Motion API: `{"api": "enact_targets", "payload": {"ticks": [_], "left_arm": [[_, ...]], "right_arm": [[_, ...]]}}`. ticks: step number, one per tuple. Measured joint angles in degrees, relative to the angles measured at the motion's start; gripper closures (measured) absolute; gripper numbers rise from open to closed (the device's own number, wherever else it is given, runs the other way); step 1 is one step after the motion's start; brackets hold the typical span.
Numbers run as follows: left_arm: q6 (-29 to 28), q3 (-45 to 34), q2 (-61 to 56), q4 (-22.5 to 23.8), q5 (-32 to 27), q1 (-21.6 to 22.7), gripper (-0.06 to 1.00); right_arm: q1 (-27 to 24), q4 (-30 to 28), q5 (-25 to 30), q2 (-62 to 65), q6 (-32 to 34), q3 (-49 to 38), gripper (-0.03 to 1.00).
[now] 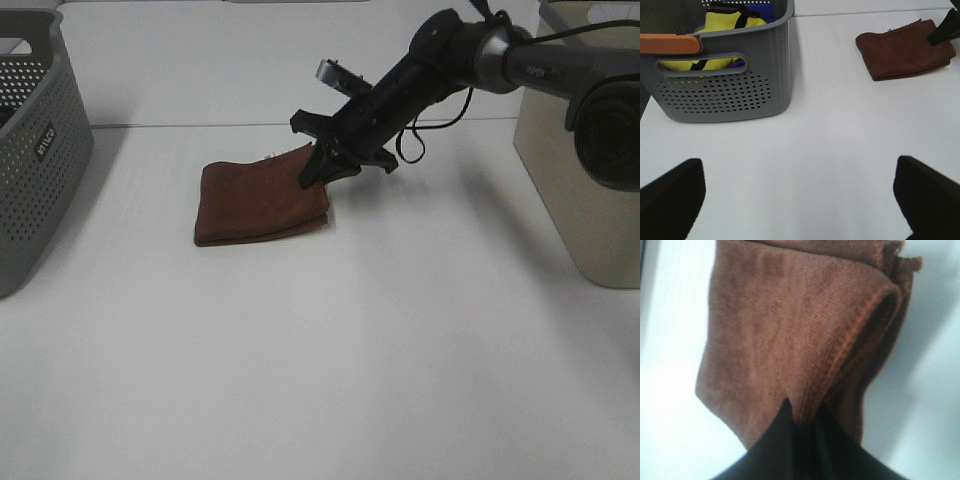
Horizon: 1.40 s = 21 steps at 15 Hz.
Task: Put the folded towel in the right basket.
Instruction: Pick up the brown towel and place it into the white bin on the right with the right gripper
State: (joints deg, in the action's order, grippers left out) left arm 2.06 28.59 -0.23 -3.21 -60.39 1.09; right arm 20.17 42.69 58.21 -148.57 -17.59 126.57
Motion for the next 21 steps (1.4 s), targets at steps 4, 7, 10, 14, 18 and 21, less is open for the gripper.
{"api": "enact_targets", "payload": {"ticks": [4,7,10,14,18,21], "left_arm": [[0.0,0.0,0.0,0.0,0.0,0.0,-0.03],[0.0,0.0,0.0,0.0,0.0,0.0,-0.03],[0.0,0.0,0.0,0.0,0.0,0.0,-0.03],[0.0,0.0,0.0,0.0,0.0,0.0,-0.03],[0.0,0.0,0.0,0.0,0.0,0.0,-0.03],[0.0,0.0,0.0,0.0,0.0,0.0,-0.03]], "right_arm": [[0.0,-6.13,2.81,9.74,-0.11,0.0,0.93],[0.0,-10.37,4.41,18.05,0.11,0.0,0.93],[0.0,-17.59,6.19,26.41,1.78,0.0,0.93],[0.0,-28.36,8.65,34.49,5.04,0.0,0.93],[-1.95,-38.9,11.8,41.77,8.14,0.0,0.93],[-11.34,-35.35,11.86,43.49,8.19,0.0,0.93]]}}
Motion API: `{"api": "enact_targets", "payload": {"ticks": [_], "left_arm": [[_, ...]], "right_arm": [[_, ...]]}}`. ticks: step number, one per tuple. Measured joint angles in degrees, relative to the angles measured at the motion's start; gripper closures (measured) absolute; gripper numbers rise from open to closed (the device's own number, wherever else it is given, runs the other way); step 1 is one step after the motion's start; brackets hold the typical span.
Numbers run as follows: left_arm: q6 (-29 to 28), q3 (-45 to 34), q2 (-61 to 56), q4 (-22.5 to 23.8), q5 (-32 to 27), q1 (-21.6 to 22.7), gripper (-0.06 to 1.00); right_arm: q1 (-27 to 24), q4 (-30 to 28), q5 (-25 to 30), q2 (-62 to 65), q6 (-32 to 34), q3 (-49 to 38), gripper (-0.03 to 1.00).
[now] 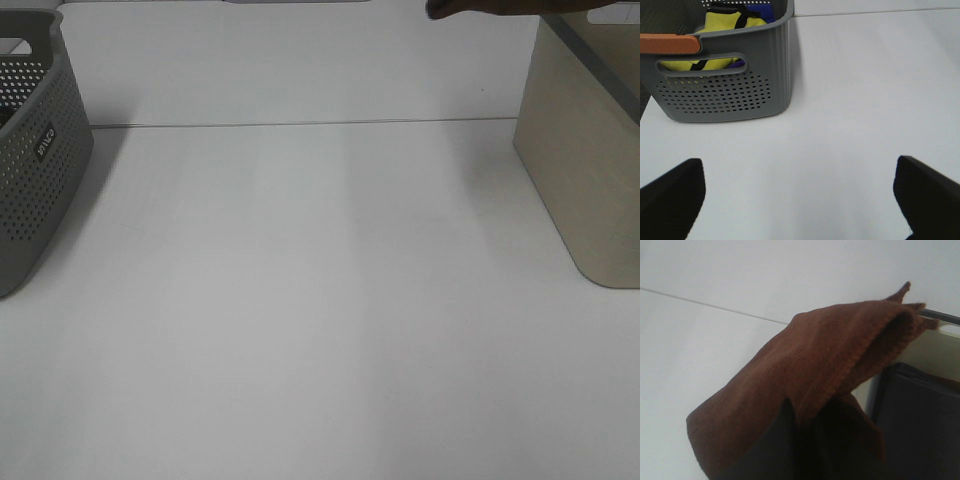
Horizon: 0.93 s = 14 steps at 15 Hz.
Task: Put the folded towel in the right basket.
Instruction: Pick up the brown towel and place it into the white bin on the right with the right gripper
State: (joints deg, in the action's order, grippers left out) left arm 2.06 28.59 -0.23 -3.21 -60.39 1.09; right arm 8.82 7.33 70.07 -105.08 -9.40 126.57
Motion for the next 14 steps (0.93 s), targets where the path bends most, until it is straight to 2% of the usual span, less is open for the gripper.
{"api": "enact_targets", "payload": {"ticks": [3,4,5,6,10,14], "left_arm": [[0.0,0.0,0.0,0.0,0.0,0.0,-0.03],[0.0,0.0,0.0,0.0,0.0,0.0,-0.03],[0.0,0.0,0.0,0.0,0.0,0.0,-0.03],[0.0,0.0,0.0,0.0,0.0,0.0,-0.03],[0.0,0.0,0.0,0.0,0.0,0.0,-0.03],[0.0,0.0,0.0,0.0,0.0,0.0,-0.03]], "right_arm": [[-10.54,2.92,0.0,2.06,0.0,-0.23,0.93],[-13.81,3.04,0.0,2.98,0.0,-1.2,0.93],[-15.01,3.15,0.0,3.32,0.0,-2.06,0.93],[-18.85,3.38,0.0,4.13,0.0,-5.27,0.93],[-22.57,3.32,-0.11,4.18,-0.23,-13.81,0.93],[-22.57,3.84,-9.63,2.69,-1.72,-22.17,0.93]]}}
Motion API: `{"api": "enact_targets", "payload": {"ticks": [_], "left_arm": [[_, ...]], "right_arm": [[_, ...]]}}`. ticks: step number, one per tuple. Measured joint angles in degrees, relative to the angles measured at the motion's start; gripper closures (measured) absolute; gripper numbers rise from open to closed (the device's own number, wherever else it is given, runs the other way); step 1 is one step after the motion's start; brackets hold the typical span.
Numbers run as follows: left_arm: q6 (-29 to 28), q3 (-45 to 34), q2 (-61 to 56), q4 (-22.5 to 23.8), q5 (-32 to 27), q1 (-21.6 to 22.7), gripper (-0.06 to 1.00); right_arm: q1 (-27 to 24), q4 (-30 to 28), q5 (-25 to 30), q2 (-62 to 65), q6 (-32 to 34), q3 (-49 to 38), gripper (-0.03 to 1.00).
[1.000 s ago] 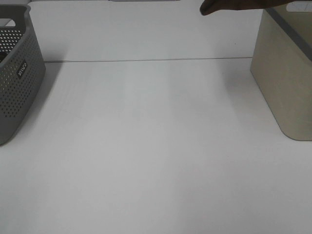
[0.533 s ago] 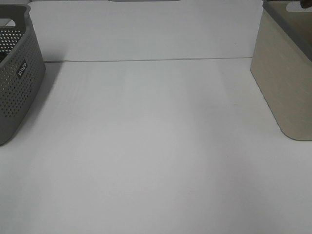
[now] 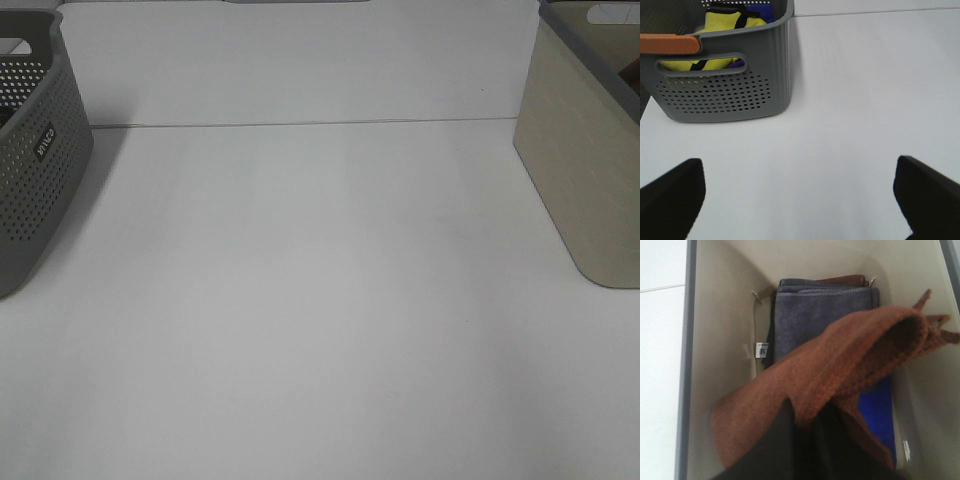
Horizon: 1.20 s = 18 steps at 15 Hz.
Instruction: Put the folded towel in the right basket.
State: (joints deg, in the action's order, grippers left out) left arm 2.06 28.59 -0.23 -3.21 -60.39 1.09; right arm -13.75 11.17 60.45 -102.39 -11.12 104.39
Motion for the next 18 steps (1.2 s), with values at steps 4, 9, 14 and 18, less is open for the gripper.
{"api": "enact_targets", "payload": {"ticks": [4,9,14,18], "left_arm": [[0.0,0.0,0.0,0.0,0.0,0.0,-0.03],[0.0,0.0,0.0,0.0,0.0,0.0,-0.03],[0.0,0.0,0.0,0.0,0.0,0.0,-0.03],[0.0,0.0,0.0,0.0,0.0,0.0,-0.03]], "right_arm": [[0.0,0.0,-0.92,-6.36,0.06,-0.52,0.84],[0.06,0.86,-0.29,-6.42,2.35,-0.52,0.35],[2.46,6.59,3.27,-0.23,1.6,-0.52,0.32],[11.63,4.3,9.05,6.47,2.98,-0.52,0.32]]}}
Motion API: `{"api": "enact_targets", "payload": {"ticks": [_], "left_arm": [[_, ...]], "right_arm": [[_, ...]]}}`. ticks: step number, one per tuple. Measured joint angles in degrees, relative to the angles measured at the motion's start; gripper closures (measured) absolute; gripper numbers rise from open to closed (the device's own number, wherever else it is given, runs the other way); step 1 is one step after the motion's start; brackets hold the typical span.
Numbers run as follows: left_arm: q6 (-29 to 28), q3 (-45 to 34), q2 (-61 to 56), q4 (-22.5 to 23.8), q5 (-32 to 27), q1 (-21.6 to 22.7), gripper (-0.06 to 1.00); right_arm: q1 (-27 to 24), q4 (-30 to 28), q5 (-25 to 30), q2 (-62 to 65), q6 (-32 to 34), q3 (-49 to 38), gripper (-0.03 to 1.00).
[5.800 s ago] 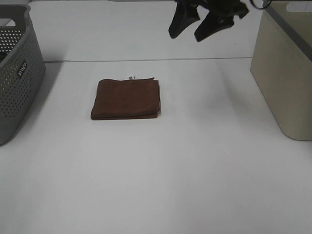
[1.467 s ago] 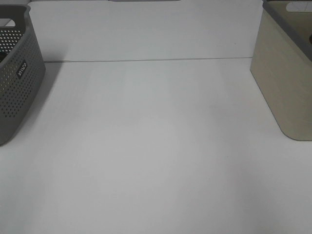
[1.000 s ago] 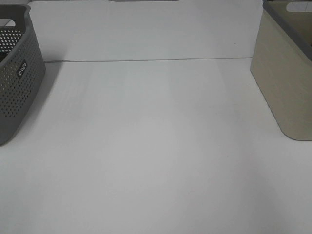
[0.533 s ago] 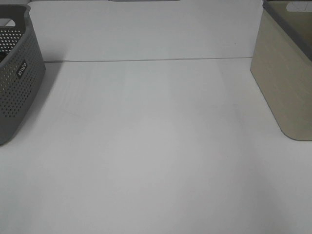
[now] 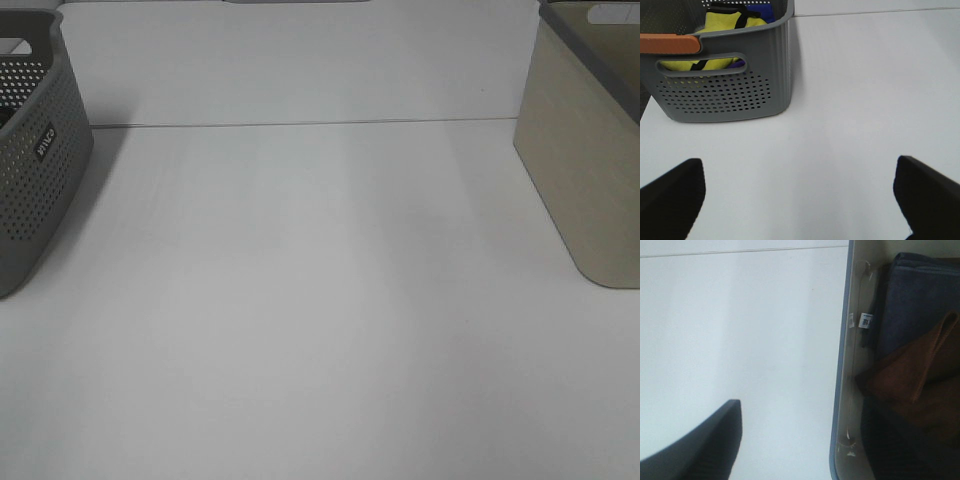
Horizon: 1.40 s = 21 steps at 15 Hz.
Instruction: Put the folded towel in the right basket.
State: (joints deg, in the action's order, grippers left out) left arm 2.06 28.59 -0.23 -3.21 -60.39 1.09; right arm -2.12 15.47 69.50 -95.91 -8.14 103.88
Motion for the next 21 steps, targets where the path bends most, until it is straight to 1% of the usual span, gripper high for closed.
{"api": "enact_targets", "payload": {"ticks": [3,6,10,11,12,15,16,18,19,21], "left_arm": [[0.0,0.0,0.0,0.0,0.0,0.0,-0.03],[0.0,0.0,0.0,0.0,0.0,0.0,-0.03],[0.0,0.0,0.0,0.0,0.0,0.0,-0.03],[0.0,0.0,0.0,0.0,0.0,0.0,-0.03],[0.0,0.0,0.0,0.0,0.0,0.0,-0.03],[0.0,0.0,0.0,0.0,0.0,0.0,-0.03],[0.0,0.0,0.0,0.0,0.0,0.0,-0.03],[0.0,0.0,0.0,0.0,0.0,0.0,-0.03],[0.0,0.0,0.0,0.0,0.0,0.0,-0.03],[0.0,0.0,0.0,0.0,0.0,0.0,-0.03]], "right_arm": [[0.86,-2.64,0.11,4.53,2.12,-2.81,0.32],[0.86,-4.81,0.11,13.12,3.15,-11.86,0.32],[0.86,-5.44,0.29,27.9,4.81,-31.57,0.32],[0.86,-5.44,0.29,29.85,4.98,-34.38,0.32],[0.86,-5.44,0.29,35.52,5.67,-42.0,0.32],[0.86,-6.02,0.29,48.07,5.79,-56.67,0.32],[0.86,-7.62,-0.23,55.46,5.9,-63.37,0.32],[0.86,-10.54,-4.01,64.52,6.88,-71.22,0.32],[0.86,-11.8,-6.13,68.93,7.45,-73.68,0.32],[0.86,-12.83,-8.31,77.12,7.62,-74.48,0.32]]}}
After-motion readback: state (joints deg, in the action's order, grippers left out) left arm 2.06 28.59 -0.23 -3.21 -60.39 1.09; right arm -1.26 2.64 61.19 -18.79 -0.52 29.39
